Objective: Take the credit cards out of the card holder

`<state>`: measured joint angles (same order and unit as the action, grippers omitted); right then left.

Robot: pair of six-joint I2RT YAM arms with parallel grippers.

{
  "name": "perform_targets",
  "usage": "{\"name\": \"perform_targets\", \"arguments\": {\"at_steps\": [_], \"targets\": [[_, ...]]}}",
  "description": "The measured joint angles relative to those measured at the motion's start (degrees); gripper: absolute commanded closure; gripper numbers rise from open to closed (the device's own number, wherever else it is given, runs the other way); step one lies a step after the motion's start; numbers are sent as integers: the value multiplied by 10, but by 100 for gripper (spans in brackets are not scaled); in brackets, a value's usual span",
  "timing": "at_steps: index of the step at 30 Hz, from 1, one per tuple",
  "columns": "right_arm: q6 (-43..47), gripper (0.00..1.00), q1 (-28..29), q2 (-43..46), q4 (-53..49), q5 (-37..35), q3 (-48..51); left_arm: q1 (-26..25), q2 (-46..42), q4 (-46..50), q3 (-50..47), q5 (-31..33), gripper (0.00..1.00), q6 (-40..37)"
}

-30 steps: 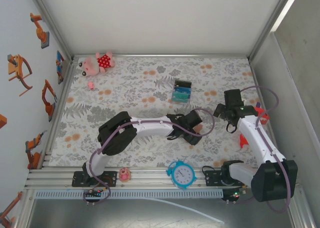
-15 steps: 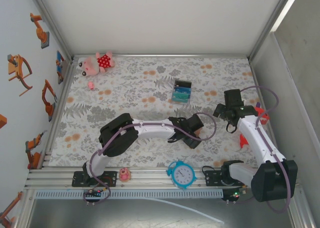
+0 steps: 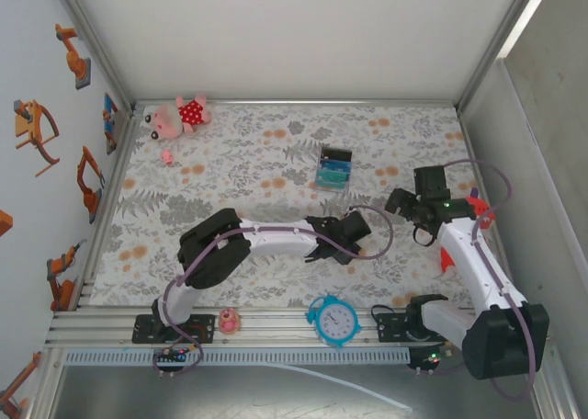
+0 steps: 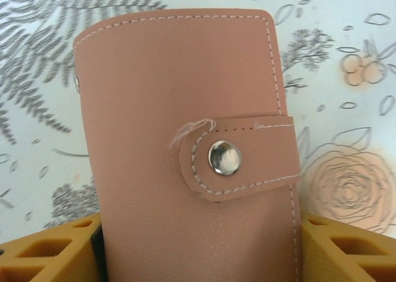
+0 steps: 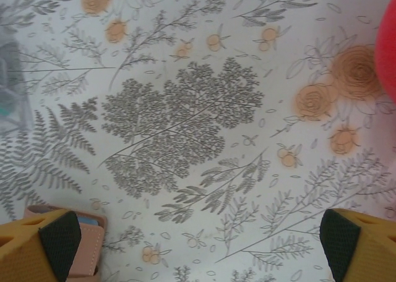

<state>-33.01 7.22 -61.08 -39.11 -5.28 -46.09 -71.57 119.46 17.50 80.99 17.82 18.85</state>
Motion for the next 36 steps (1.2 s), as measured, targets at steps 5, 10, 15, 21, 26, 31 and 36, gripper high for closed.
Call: {"name": "perform_targets", "arguments": {"at_steps": [5, 10, 15, 21, 26, 31, 36], "targets": [[-11, 1, 0, 25, 53, 75, 44, 9, -36, -20, -52, 20, 35, 2], [-53, 2, 0, 35, 148, 186, 102, 13, -89, -34, -101, 40, 35, 5], [-122, 3, 17, 37, 276, 284, 157, 21, -166, -67, -144, 54, 36, 6], [-168, 3, 70, 31, 381, 326, 160, 35, -245, -115, -188, 63, 38, 5], [-208, 6, 95, -5, 477, 348, 160, 41, -283, -149, -220, 66, 38, 1], [-240, 19, 126, -44, 558, 367, 159, 42, -302, -169, -238, 61, 37, -6], [-268, 30, 146, -77, 626, 383, 159, 46, -319, -184, -245, 48, 37, -9]]}}
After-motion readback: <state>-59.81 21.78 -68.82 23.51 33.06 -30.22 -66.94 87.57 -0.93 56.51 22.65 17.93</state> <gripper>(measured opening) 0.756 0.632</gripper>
